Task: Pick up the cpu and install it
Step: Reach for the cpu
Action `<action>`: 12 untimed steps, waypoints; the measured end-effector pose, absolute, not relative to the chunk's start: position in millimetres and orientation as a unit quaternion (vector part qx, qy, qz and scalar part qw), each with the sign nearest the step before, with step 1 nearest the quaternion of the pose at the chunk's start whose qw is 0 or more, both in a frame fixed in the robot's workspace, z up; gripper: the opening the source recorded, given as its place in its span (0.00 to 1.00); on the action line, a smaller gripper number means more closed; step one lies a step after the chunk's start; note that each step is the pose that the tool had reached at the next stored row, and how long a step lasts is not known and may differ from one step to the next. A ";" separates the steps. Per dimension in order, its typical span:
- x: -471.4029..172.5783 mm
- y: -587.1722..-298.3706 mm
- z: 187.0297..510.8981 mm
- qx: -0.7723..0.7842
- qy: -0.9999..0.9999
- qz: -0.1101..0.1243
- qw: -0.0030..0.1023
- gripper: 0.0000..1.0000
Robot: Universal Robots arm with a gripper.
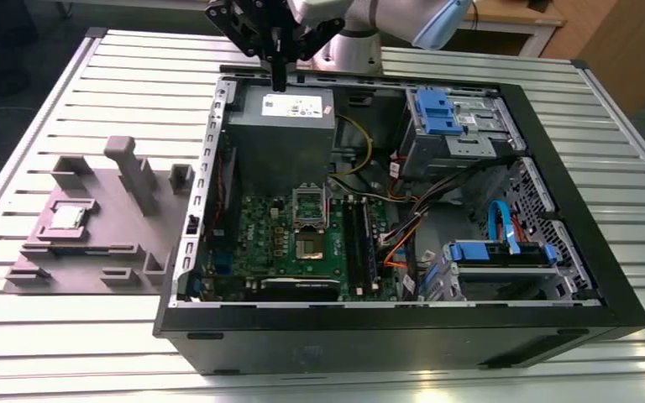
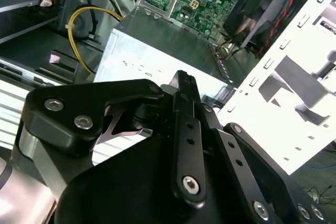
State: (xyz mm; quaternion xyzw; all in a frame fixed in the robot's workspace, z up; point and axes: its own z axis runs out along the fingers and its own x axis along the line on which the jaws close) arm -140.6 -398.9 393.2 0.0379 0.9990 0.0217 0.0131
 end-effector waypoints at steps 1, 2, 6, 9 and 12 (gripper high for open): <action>-142.2 -398.9 393.2 0.038 0.999 0.022 0.013 0.10; -143.6 -398.9 393.2 0.038 0.999 0.022 0.013 0.10; -149.4 -398.9 393.0 0.038 0.999 0.022 0.013 0.10; -154.3 -398.9 392.9 0.038 0.999 0.022 0.013 0.10; -159.2 -398.9 392.9 0.038 0.999 0.022 0.013 0.10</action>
